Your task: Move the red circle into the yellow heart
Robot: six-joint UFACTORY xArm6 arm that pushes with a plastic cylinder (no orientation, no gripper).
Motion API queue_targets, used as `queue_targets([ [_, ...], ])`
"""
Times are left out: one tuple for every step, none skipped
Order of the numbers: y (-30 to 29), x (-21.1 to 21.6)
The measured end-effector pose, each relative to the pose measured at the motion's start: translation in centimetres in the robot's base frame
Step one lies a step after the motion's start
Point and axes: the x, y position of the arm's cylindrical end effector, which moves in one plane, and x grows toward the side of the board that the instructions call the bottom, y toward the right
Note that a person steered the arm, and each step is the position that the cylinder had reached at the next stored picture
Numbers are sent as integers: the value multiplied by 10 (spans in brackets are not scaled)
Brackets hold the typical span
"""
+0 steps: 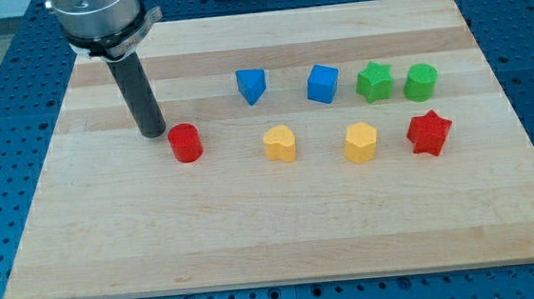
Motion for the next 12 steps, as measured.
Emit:
queue_targets([
  [14,8],
  [16,16],
  [14,23],
  [33,24],
  [65,25],
  [33,35],
  [22,56],
  [56,57],
  [65,58],
  [79,70],
  [102,72],
  [42,71],
])
